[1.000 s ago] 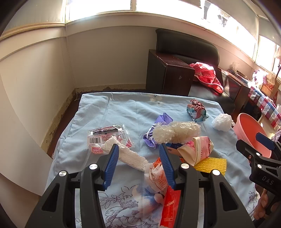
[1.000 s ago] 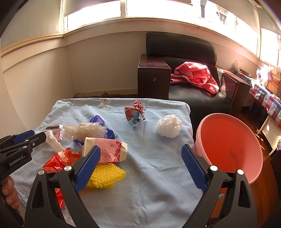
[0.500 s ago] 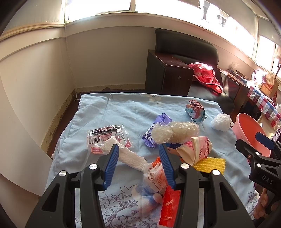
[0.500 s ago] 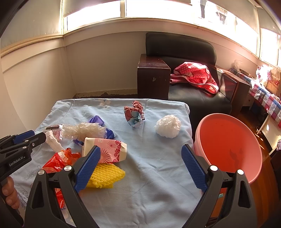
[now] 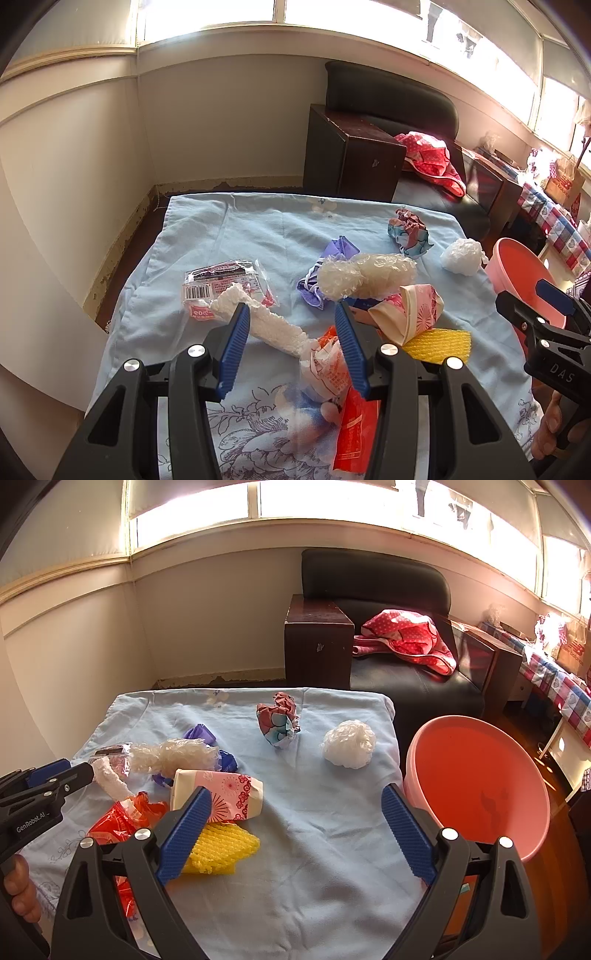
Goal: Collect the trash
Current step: 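Grasp the red plastic bag with the left tool while the right tool grasps the white plastic bag ball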
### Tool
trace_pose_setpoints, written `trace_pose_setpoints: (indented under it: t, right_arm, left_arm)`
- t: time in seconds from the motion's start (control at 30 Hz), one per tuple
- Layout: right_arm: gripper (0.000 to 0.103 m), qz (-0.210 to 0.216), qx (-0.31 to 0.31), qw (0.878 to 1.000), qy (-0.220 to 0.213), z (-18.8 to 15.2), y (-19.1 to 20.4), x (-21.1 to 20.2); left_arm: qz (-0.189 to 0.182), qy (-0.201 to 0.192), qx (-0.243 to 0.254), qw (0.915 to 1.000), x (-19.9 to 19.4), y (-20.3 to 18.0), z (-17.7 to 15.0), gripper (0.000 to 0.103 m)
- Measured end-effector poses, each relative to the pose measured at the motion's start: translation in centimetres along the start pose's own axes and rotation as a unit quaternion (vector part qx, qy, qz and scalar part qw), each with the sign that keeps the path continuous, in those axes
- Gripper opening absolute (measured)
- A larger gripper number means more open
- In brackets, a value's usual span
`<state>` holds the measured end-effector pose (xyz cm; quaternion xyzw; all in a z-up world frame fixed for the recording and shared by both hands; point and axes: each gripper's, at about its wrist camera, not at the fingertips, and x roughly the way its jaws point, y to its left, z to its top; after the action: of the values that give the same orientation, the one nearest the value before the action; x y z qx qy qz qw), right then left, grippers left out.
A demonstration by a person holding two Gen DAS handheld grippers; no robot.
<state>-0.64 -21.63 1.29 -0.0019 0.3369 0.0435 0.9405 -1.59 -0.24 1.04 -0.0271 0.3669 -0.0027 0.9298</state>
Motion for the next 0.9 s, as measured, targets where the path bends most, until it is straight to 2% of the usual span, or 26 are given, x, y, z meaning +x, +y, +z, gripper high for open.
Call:
trace_pose_setpoints:
  t: [0.2, 0.43, 0.63, 0.83, 0.9]
  right_arm:
    - [0.094, 0.002, 0.006, 1.000, -0.002, -0.3, -0.4, -0.2]
    - [0.094, 0.016, 0.008, 1.000, 0.004, -0.9, -0.6, -0.4]
    - [0.094, 0.028, 0.011, 0.999, 0.012, -1.7, -0.8, -0.4]
    - [0.094, 0.053, 0.009, 0.998, 0.021, -2.4, -0.7, -0.5]
    - [0.094, 0.060, 0.006, 0.998, 0.027, -2.7, -0.5, -0.4]
  left_arm:
    - [-0.021, 0.006, -0.006, 0.9997, -0.1, 0.9, -0.3, 0.048]
    - [-0.082, 0.025, -0.019, 0.9961, -1.8, 1.9, -1.4, 0.048]
    - [-0.137, 0.048, -0.002, 0.9894, -3.4, 0.4, -2.7, 0.049]
    - [-0.126, 0.082, 0.030, 0.9882, -2.3, -1.5, -3.8, 0.049]
    - [-0.124, 0.097, 0.029, 0.9870, -1.7, -1.6, -4.1, 0.041]
